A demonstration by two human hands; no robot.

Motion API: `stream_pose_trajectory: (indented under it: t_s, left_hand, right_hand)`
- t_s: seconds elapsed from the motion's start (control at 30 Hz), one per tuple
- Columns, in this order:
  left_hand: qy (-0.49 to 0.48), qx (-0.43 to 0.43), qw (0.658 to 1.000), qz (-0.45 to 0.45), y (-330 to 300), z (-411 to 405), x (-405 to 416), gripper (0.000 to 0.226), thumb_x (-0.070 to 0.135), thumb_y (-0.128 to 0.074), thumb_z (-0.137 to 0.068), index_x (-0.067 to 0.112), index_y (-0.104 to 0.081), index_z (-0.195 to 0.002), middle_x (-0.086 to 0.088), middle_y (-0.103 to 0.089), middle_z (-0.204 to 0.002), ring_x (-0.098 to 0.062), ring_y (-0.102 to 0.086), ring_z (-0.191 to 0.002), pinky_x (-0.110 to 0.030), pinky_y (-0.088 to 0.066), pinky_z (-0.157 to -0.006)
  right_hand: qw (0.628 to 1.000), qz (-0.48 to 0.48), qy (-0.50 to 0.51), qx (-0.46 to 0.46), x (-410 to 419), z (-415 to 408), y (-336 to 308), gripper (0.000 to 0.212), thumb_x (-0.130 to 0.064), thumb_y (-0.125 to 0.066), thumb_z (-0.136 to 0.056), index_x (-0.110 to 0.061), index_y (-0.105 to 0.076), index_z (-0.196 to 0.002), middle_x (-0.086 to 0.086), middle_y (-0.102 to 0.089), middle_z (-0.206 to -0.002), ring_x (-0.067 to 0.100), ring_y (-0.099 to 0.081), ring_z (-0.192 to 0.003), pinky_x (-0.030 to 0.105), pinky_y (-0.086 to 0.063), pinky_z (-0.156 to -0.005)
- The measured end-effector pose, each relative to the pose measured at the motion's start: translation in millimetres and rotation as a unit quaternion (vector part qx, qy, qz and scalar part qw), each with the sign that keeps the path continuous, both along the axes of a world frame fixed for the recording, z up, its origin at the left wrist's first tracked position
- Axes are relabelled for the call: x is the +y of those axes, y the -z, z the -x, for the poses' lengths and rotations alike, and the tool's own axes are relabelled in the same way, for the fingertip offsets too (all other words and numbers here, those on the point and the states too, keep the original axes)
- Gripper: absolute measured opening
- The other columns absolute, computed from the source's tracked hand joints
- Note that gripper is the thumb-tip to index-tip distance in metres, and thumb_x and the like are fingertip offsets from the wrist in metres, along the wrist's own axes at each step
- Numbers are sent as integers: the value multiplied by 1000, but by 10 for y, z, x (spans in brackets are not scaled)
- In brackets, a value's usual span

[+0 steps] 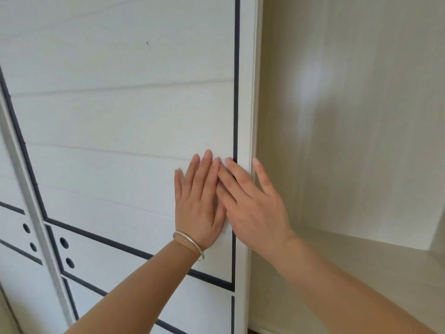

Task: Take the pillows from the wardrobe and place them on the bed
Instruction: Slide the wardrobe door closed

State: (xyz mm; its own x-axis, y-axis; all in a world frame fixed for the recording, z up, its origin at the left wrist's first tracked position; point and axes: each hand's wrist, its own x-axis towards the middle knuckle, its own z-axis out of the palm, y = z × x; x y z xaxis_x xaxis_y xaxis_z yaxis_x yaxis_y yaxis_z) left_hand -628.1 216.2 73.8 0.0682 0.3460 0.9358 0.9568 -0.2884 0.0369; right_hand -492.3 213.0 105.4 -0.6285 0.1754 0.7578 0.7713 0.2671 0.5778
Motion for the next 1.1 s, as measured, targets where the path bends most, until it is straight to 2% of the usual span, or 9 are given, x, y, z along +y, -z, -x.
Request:
stream_pose_trajectory:
  t_s: [0.1, 0.27, 0.53, 0.7, 0.8, 0.9, 1.0, 1.1]
  left_hand:
    - [13, 15, 1000, -5, -2, -238, -11, 57, 40, -15, -98, 8, -24, -145, -9, -21, -154, -27, -14, -145, -58, -13, -114]
    - [37, 29, 999, -7, -19, -777, -54, 57, 39, -19, -97, 11, -21, -146, -5, -19, -154, -23, -10, -146, -58, -12, -114]
    - [65, 40, 997, 0, -51, -1797, -138, 61, 47, -17, -96, 14, -19, -148, -4, -19, -155, -20, -5, -147, -54, -5, -116]
    - [71, 37, 997, -18, -31, -2486, -158, 62, 48, -15, -96, 14, -18, -149, -3, -19, -155, -18, -3, -147, -52, -2, -117]
    - [80, 32, 996, -24, -23, -2869, -200, 62, 48, -13, -96, 14, -17, -148, 0, -17, -155, -16, -2, -147, -51, -2, -117]
    - [100, 33, 994, -34, -42, -3211, -251, 61, 45, -16, -96, 13, -19, -147, 2, -17, -155, -16, -3, -146, -52, -3, -116]
    - [118, 32, 992, -43, -49, -3529, -292, 61, 40, -26, -93, 12, -19, -147, -1, -20, -154, -15, -3, -146, -51, -3, -117]
    - [126, 32, 990, -48, -48, -3805, -322, 64, 38, -35, -90, 13, -18, -147, -2, -20, -153, -15, -2, -146, -50, 0, -117]
  right_hand:
    - [1000, -15, 9, -1, -18, -271, 17, 42, -24, -41, -88, -13, -58, -125, 6, -49, -142, 25, -27, -137, 48, -8, -114]
    - [999, -29, 33, -9, -110, -842, 13, 41, -24, -40, -90, -14, -59, -126, 7, -52, -139, 26, -41, -134, 44, -11, -114]
    - [999, -32, 37, -2, -246, -1880, 16, 42, -18, -41, -90, -10, -51, -131, 9, -50, -141, 28, -29, -136, 44, -14, -114]
    - [999, -20, 47, 4, -355, -2538, 33, 46, -13, -25, -94, -9, -50, -132, 10, -49, -141, 28, -30, -135, 42, -16, -115]
    - [997, -14, 71, 0, -423, -2904, 53, 47, -13, -21, -95, -7, -44, -135, 11, -46, -143, 29, -30, -136, 42, -14, -115]
    - [995, -13, 95, 6, -485, -3219, 95, 46, -14, -29, -93, -5, -37, -138, 11, -43, -145, 29, -29, -137, 42, -12, -115]
    - [993, 2, 121, 6, -551, -3493, 129, 53, -17, -32, -91, -2, -26, -141, 10, -31, -149, 29, -21, -139, 41, -7, -116]
    - [989, 19, 147, 12, -599, -3743, 153, 55, -18, -30, -90, -1, -22, -142, 11, -30, -150, 29, -19, -140, 40, -6, -117]
